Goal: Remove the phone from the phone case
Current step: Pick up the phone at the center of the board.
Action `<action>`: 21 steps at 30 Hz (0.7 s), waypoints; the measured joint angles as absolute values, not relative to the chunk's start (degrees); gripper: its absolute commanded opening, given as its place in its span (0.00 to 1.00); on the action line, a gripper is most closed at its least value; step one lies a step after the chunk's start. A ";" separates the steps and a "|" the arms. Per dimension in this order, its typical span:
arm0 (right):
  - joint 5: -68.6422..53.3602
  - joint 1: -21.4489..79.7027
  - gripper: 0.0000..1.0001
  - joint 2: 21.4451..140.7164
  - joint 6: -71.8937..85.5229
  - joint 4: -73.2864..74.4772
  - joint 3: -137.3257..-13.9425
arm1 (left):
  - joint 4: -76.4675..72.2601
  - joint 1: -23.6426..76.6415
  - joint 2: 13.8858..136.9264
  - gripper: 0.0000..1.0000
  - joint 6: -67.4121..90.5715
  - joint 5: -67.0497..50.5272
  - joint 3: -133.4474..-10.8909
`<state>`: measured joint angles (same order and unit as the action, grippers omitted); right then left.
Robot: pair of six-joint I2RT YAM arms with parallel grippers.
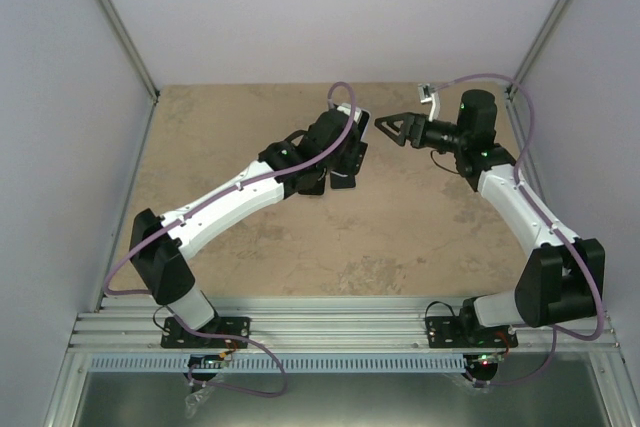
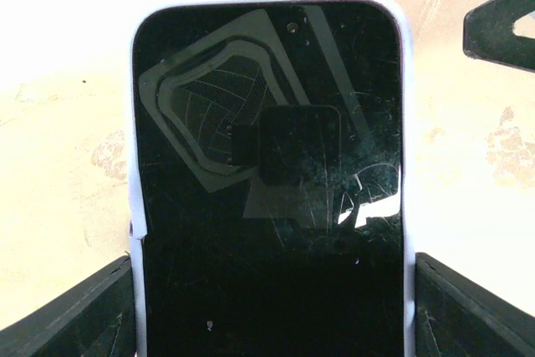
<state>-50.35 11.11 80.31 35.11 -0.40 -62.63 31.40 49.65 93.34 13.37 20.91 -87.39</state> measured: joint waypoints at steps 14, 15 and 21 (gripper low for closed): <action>-50.89 15.00 0.69 84.03 41.71 -4.89 -62.63 | 31.70 49.84 94.32 0.50 13.34 20.91 -90.63; -50.96 15.42 0.66 84.49 42.02 -4.97 -62.63 | 31.75 49.98 94.48 0.50 13.34 20.93 -90.89; -51.88 16.75 0.44 86.32 44.97 -7.07 -62.63 | 32.21 51.11 95.74 0.50 13.28 21.12 -91.35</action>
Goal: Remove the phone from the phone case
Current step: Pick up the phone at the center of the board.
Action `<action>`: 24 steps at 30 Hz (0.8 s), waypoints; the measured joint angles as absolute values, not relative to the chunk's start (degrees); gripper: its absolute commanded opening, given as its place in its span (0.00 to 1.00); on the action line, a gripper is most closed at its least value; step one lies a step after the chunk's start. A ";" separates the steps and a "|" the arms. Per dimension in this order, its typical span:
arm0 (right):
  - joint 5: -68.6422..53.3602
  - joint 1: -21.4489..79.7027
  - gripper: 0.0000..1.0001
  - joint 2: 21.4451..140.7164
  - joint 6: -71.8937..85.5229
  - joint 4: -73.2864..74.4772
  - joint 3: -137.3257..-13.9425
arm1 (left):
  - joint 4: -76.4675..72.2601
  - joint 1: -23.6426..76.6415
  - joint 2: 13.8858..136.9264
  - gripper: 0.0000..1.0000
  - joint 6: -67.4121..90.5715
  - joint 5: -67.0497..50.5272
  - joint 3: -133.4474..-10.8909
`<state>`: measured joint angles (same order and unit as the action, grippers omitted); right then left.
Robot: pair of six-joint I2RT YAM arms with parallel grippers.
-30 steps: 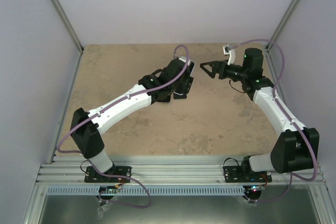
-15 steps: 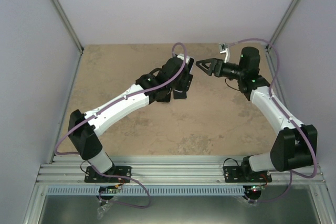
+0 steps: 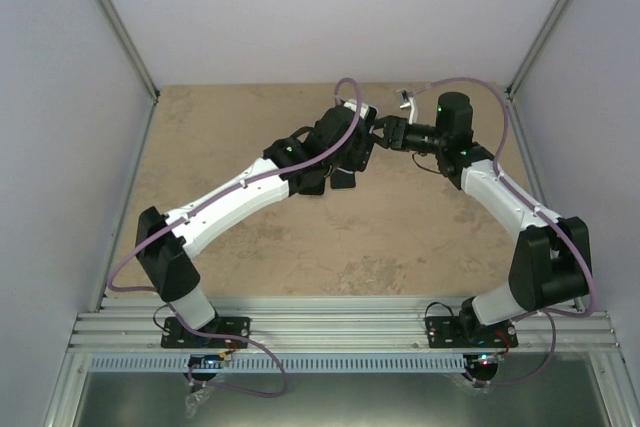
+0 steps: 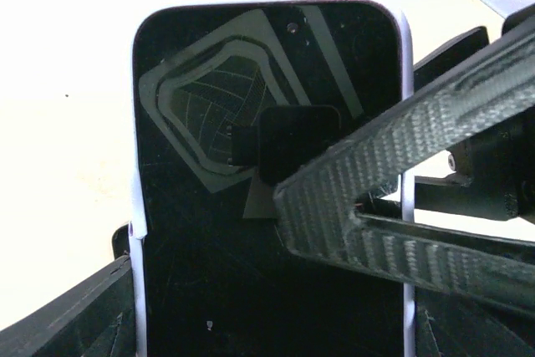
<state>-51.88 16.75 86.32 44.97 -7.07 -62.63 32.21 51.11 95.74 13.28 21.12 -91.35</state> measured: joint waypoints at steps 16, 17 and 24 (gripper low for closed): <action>-54.08 16.62 0.01 86.59 49.28 -11.22 -61.60 | 32.40 51.33 96.49 0.99 12.84 21.12 -92.20; -54.28 16.53 0.01 86.59 49.39 -11.25 -61.58 | 32.36 51.13 96.47 0.99 12.23 20.53 -92.20; -56.60 14.72 0.00 86.59 49.63 -11.40 -61.67 | 32.69 48.75 93.47 0.99 8.95 9.85 -92.14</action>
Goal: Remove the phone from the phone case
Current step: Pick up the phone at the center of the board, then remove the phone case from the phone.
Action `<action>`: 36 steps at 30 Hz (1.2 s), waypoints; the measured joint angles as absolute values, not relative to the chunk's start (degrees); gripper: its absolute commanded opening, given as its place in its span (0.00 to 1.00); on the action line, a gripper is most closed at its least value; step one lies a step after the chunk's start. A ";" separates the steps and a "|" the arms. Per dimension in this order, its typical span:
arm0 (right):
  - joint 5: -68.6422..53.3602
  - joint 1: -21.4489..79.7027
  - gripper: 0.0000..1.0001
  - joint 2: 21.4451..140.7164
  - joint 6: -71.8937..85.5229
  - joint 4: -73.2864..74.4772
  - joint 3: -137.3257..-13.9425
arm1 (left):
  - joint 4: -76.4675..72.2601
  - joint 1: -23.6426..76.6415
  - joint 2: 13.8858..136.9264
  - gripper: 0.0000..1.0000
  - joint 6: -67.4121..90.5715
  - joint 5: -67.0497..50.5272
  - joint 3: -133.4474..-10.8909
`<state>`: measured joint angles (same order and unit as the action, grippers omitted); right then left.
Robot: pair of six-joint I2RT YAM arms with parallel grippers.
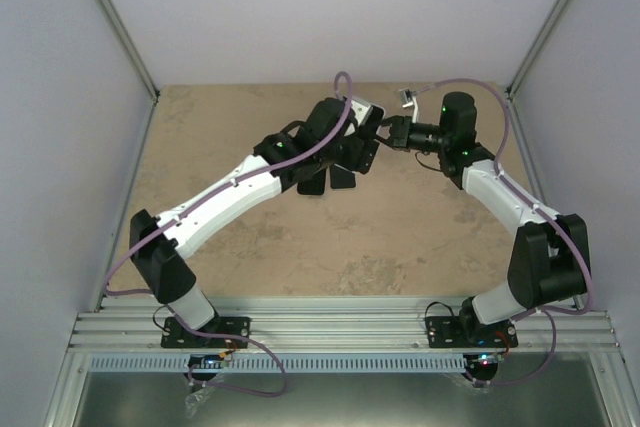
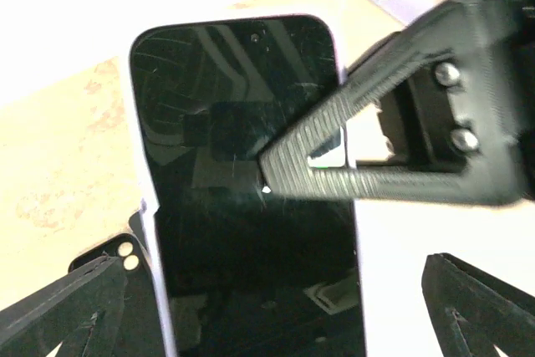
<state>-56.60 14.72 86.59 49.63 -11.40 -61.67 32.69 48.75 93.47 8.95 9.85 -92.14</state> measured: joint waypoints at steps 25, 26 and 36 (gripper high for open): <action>-74.61 12.03 0.01 79.24 55.33 -33.63 -61.76 | 29.80 26.35 72.10 0.93 -1.61 -55.27 -70.00; -74.87 12.03 0.01 78.87 56.29 -35.14 -61.58 | 28.64 26.35 71.37 0.92 -1.37 -55.96 -68.53; -75.44 12.12 0.01 76.09 60.20 -40.40 -60.12 | 18.02 26.35 70.26 0.83 5.23 -57.60 -63.92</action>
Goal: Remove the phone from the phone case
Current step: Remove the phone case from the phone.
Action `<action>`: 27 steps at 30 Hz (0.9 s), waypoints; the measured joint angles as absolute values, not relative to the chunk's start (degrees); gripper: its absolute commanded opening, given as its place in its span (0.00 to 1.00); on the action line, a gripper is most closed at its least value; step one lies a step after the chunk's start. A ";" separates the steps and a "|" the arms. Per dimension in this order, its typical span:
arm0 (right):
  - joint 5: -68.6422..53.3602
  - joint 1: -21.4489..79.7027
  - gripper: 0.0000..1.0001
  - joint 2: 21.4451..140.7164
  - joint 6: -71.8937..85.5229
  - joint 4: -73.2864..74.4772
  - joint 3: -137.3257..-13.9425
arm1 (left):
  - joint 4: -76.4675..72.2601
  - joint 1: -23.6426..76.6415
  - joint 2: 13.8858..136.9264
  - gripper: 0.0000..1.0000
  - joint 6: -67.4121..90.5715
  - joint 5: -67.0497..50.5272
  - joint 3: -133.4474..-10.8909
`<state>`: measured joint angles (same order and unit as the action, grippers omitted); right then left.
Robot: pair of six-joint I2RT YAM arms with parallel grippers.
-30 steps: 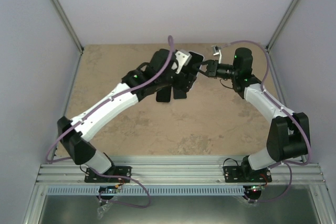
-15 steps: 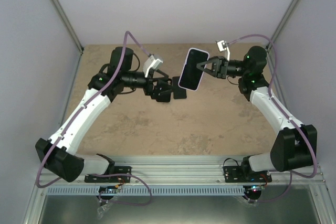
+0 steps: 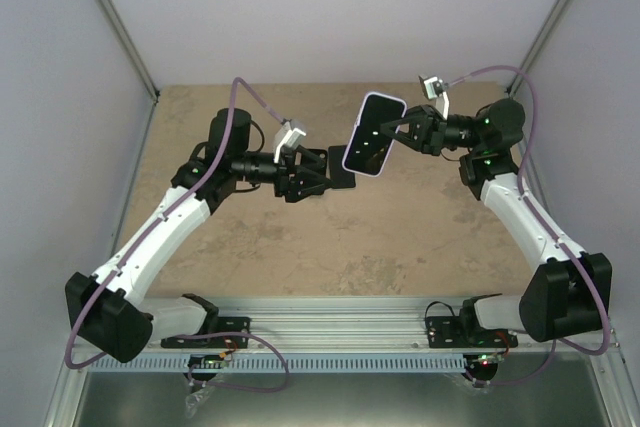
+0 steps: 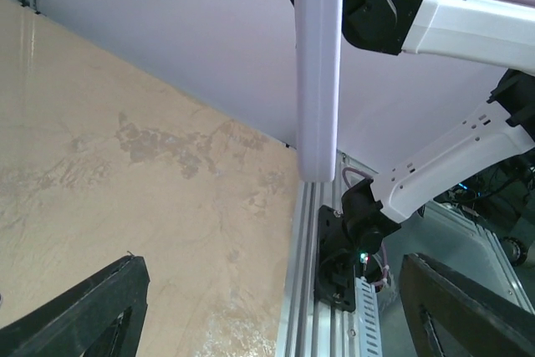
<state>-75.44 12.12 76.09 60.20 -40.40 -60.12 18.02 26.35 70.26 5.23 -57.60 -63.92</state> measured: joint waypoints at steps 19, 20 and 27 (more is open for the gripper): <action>-75.40 13.72 0.01 76.14 61.36 -41.63 -59.92 | 10.85 28.84 72.36 0.67 9.93 -57.12 -63.72; -75.40 13.78 0.01 76.14 61.36 -41.69 -59.92 | 10.79 28.95 72.49 0.67 9.93 -57.12 -63.72; -75.40 14.02 0.01 76.42 61.43 -42.02 -59.92 | 10.46 29.15 72.71 0.65 10.20 -57.10 -63.72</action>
<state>-75.40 14.02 76.42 61.43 -42.02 -59.92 10.46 29.15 72.71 10.20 -57.10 -63.72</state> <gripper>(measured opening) 0.117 0.662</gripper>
